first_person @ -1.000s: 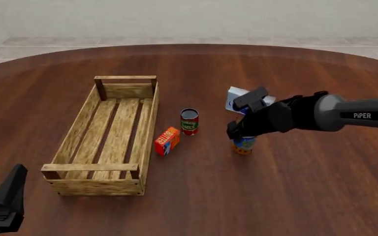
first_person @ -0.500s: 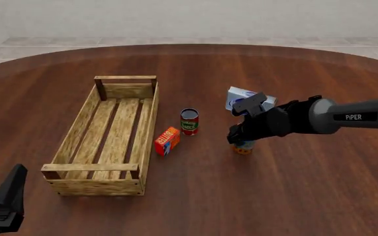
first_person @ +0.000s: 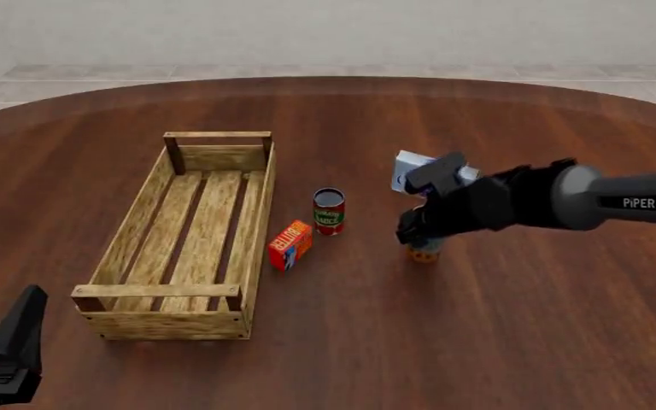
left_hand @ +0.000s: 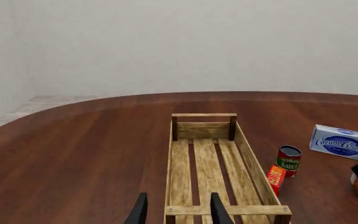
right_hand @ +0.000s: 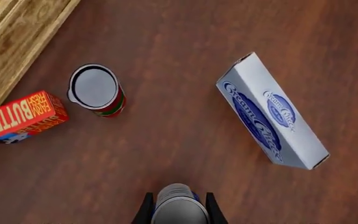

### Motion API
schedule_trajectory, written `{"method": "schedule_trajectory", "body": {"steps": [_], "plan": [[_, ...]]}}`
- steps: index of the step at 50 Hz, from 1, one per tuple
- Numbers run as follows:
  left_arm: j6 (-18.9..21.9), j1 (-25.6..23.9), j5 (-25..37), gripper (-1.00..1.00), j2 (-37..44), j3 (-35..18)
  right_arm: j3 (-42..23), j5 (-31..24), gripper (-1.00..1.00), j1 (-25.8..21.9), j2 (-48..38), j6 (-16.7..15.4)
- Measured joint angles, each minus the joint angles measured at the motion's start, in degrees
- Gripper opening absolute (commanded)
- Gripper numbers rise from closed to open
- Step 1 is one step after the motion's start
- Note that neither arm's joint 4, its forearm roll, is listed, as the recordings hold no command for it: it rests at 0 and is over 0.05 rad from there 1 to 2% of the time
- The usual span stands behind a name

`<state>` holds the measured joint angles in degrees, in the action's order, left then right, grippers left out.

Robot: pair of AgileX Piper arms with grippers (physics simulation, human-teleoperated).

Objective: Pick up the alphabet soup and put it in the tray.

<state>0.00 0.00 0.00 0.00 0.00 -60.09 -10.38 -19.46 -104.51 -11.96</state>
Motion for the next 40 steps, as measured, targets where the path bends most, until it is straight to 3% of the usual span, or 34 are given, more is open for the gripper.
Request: {"method": "schedule_trajectory", "body": {"steps": [17, 40], "plan": [[0.0, 0.0, 0.0, 1.0, 0.0, 0.0, -1.43, -3.11, -1.0, -2.89, 5.26, -0.8], [0.0, 0.0, 0.0, 1.0, 0.0, 0.0, -9.11, -7.46, -1.0, -12.92, 9.07, 1.64]]}}
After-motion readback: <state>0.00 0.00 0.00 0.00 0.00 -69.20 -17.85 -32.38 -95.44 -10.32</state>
